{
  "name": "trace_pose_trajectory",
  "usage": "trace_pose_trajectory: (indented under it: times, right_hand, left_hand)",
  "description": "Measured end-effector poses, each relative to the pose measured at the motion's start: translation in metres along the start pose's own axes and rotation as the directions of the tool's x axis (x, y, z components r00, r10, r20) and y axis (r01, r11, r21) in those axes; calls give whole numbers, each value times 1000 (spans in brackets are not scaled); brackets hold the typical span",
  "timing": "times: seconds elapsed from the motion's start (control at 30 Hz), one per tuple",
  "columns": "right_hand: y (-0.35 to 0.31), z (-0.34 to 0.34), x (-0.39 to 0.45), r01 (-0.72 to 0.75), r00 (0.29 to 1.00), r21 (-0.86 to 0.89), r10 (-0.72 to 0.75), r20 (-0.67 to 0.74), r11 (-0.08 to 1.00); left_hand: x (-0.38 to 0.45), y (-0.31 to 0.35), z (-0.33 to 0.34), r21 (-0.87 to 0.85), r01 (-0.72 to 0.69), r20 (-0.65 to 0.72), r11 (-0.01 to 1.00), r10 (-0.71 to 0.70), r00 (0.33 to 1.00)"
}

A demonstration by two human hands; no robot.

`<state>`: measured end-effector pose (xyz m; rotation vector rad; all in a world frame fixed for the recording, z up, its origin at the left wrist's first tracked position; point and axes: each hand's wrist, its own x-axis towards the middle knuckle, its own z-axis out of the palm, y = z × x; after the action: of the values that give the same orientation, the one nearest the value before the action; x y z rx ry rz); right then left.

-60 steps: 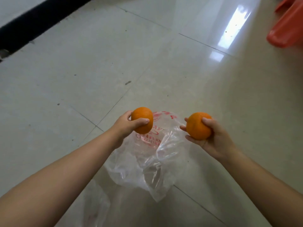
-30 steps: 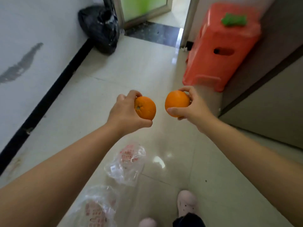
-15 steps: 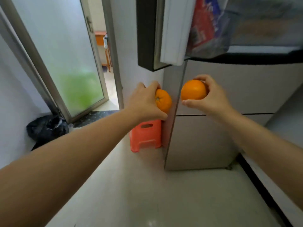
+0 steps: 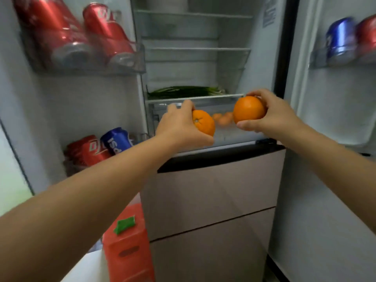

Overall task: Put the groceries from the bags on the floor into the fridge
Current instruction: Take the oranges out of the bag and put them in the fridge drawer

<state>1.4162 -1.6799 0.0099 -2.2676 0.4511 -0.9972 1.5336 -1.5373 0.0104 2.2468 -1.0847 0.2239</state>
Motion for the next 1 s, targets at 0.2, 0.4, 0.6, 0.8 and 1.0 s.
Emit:
trace_pose_trajectory:
  times: [0.2, 0.4, 0.6, 0.8, 1.0]
  right_hand:
    - [50, -33, 92, 35, 999, -7, -35, 22, 999]
    - [80, -14, 190, 117, 992, 26, -118, 35, 993]
    - [102, 15, 300, 221, 959, -310, -147, 244, 925]
    - [125, 68, 373, 505, 626, -463, 59, 777, 728]
    - [174, 134, 402, 787, 316, -398, 246, 916, 471]
  left_hand:
    - [100, 36, 30, -58, 122, -93, 991, -127, 987]
    - [199, 33, 53, 49, 151, -136, 987, -144, 980]
    - [310, 12, 54, 373, 177, 19, 911, -198, 980]
    - [389, -16, 93, 585, 137, 296, 799, -368, 881]
    - [426, -65, 140, 631, 235, 405, 739, -573, 712]
